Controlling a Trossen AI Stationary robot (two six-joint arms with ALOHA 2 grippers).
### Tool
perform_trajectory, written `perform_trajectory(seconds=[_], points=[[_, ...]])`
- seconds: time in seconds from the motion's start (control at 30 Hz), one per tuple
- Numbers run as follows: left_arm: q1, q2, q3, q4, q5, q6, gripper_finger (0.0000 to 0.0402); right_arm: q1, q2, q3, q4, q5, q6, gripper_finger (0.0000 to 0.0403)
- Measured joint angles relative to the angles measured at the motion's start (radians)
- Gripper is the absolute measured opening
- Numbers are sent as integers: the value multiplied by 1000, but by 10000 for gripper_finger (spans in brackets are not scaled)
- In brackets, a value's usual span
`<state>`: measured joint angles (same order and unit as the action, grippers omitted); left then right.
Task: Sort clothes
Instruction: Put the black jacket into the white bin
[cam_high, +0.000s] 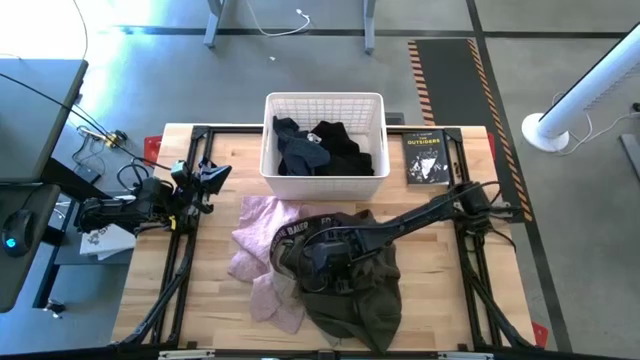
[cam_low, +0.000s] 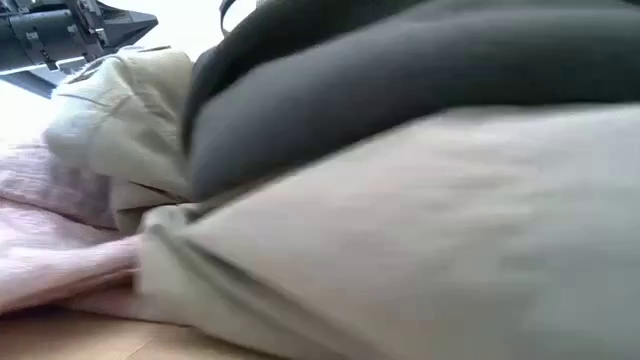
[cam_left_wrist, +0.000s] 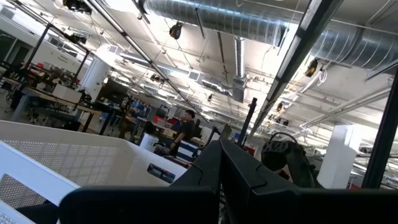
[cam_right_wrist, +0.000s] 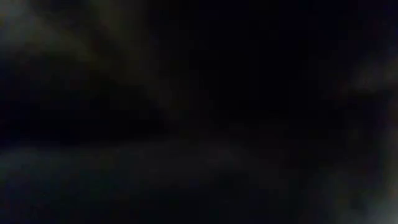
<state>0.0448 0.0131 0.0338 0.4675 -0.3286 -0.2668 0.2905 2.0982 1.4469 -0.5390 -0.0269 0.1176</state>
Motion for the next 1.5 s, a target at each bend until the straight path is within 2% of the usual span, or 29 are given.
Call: perform_trajectory(seconds=[0.17, 0.2, 0.33, 0.6, 0.8, 0.9, 1.07, 1.2, 1.37, 1.5], points=[[0, 0, 0, -1, 0, 2, 1, -3, 13, -2, 17, -1, 13, 43], [0, 0, 0, -2, 0, 2, 1, -4, 3, -2, 12, -3, 9, 33], [0, 0, 0, -4, -2, 2, 1, -2, -82, 13, -25, 51, 24, 35], [0, 0, 0, -4, -2, -1, 1, -5, -420, 76, 35, 231, 14, 33], [0, 0, 0, -3, -1, -1, 1, -7, -660, 91, 224, 300, -57, 33], [0, 0, 0, -3, -1, -1, 1, -11, -724, 89, 208, 289, -65, 33], [0, 0, 0, -2, -3, 7, 1, 0, -747, 31, 96, 290, -20, 35], [0, 0, 0, -4, -21, 7, 1, 39, -726, -108, 122, 289, 12, 32], [0, 0, 0, -7, -24, 6, 1, 72, -651, -317, 273, 155, 23, 35], [0, 0, 0, -7, -26, 7, 1, 90, -551, -366, 356, 29, 59, 49]])
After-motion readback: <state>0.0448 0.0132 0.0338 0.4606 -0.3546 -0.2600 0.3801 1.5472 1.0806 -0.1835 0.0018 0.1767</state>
